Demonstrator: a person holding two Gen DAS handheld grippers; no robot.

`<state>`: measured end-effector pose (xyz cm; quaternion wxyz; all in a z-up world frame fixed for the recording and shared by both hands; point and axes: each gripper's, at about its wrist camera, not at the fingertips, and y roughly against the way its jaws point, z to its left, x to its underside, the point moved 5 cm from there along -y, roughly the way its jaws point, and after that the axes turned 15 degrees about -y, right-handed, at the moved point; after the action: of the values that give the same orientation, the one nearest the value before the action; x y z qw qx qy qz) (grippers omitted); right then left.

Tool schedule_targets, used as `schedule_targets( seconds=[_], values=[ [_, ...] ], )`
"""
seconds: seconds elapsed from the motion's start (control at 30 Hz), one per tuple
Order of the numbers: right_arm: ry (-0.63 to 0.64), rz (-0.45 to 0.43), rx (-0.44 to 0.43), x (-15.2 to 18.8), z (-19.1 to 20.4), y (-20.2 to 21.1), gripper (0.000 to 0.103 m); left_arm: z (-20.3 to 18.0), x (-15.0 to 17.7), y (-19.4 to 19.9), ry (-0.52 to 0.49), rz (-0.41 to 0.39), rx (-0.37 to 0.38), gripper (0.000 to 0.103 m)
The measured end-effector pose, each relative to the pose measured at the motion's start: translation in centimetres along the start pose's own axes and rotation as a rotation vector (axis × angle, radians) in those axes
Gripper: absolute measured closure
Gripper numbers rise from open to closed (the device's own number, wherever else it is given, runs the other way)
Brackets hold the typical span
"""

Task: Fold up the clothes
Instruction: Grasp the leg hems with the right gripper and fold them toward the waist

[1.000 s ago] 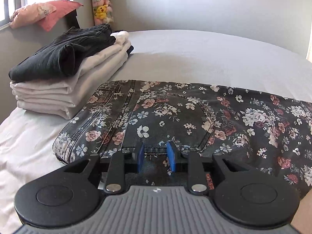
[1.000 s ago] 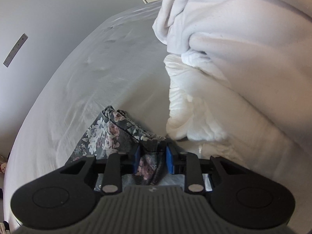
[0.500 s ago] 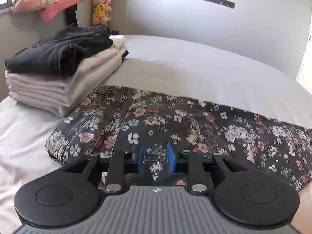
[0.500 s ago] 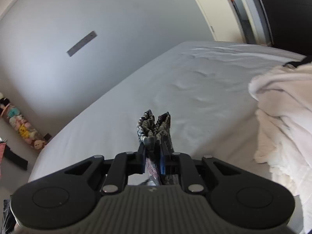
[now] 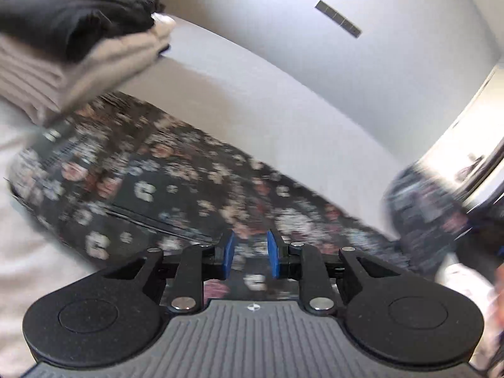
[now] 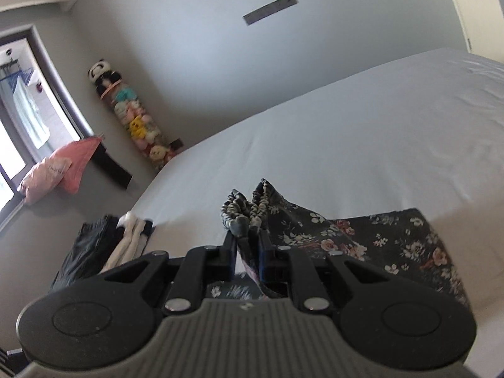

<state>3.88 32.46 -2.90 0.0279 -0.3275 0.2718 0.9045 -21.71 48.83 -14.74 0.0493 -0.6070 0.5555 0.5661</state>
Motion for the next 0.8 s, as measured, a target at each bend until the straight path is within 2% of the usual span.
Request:
schedule_targets(
  seconds=[0.17,0.23,0.37,0.43,0.6,0.73,0.8],
  values=[
    [0.294,0.083,0.07,8.2,2.6,-3.0,0.088,0.1,0.9,-1.1,0.128,0.019,0.122,0.078],
    [0.432,0.104,0.097,11.4,3.0,-3.9,0.088,-0.3,1.6,-1.7,0.136,0.042,0.133,0.078],
    [0.619,0.173,0.133,15.2,1.5,-4.9,0.087,-1.0,2.4,-2.5,0.092,0.073,0.111,0.078],
    [0.626,0.215,0.129,16.0,0.7,-5.3,0.086,-1.2,2.6,-2.8,0.069,0.085,0.103,0.078],
    [0.596,0.282,0.087,17.0,0.0,-5.2,0.068,-1.6,3.0,-3.3,0.021,0.115,0.082,0.078],
    [0.529,0.219,-0.002,15.2,0.8,-3.3,0.065,-2.0,3.1,-3.3,0.006,0.117,0.079,0.078],
    [0.47,0.182,-0.011,14.1,0.7,-3.3,0.062,-2.3,3.1,-3.3,0.005,0.116,0.078,0.078]
  ],
)
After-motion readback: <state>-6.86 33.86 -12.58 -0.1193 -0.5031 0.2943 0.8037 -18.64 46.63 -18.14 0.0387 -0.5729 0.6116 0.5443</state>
